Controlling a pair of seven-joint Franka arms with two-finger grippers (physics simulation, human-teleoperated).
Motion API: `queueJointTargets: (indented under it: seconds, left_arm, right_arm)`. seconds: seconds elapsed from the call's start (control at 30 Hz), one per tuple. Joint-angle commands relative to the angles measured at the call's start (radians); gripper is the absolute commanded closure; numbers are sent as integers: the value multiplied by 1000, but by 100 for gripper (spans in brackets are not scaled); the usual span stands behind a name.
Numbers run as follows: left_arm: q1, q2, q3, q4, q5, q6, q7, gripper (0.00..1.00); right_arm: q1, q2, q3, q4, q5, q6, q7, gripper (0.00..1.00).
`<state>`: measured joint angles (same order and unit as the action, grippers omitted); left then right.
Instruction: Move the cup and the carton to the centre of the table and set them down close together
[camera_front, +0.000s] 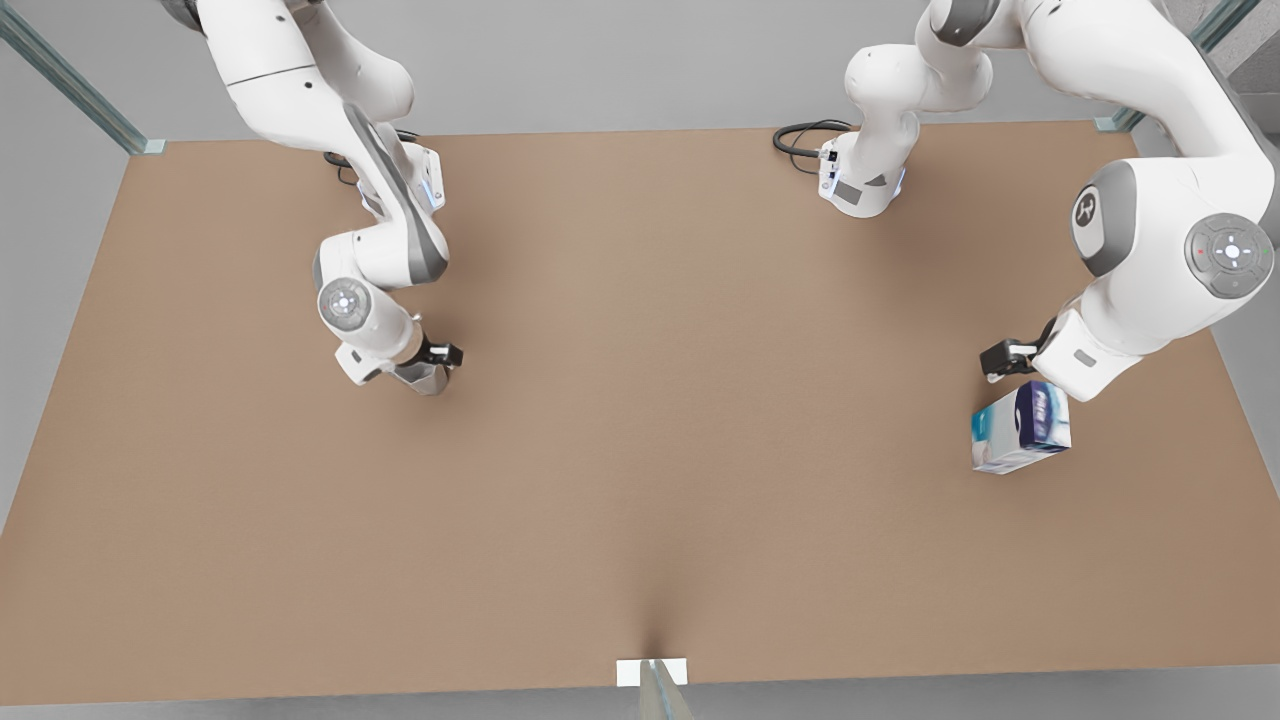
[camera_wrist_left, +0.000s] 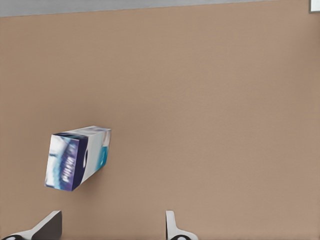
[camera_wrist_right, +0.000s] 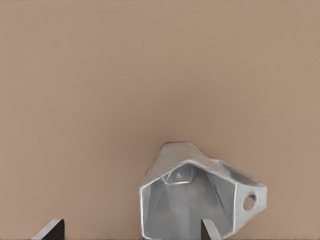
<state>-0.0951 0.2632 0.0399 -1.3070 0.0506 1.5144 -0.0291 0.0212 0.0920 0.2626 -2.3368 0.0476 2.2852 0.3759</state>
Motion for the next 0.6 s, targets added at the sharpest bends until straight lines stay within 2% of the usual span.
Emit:
queueJointTargets:
  seconds: [0.0, 0.43, 0.57]
  left_arm:
    - [0, 1, -2, 0, 0, 0, 0, 0]
    - [-11, 1, -2, 15, -2, 4, -2, 0]
    - [-9, 41, 0, 12, -14, 36, 0, 0]
  right_arm:
    - [5, 0, 0, -1, 0, 0, -2, 0]
    - [3, 46, 1, -42, 0, 88, -3, 0]
    - [3, 65, 1, -42, 0, 103, -3, 0]
